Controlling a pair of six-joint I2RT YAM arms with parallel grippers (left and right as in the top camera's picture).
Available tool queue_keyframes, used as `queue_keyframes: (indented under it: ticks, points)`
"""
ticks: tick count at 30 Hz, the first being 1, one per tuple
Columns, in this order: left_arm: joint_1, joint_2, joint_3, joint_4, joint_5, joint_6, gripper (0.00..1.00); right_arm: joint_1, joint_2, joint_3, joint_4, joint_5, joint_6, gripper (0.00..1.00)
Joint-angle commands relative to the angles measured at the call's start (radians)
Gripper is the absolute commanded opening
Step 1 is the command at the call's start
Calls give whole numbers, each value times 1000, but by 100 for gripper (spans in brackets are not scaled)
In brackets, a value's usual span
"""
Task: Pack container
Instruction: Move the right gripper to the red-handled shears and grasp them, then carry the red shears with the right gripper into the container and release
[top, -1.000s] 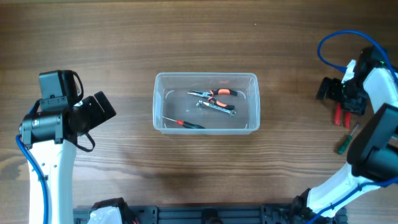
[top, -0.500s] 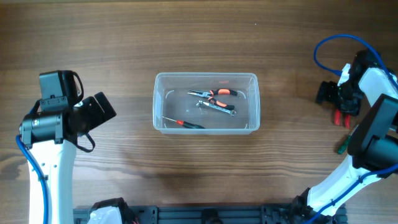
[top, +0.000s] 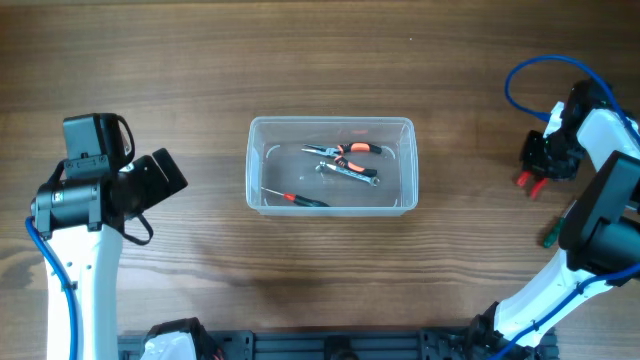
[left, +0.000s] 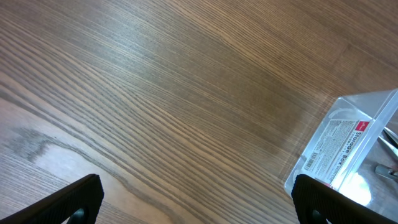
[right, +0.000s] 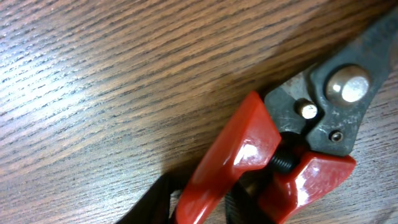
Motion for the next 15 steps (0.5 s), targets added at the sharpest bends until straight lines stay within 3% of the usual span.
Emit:
queue_keyframes:
  ticks: [1,15]
  points:
    - [7,3,8,-2,20,5,100,-2,34,-5,5,-17,0,22]
    - [7,3,8,-5,20,5,100,-2,34,-5,10,-22,1,4]
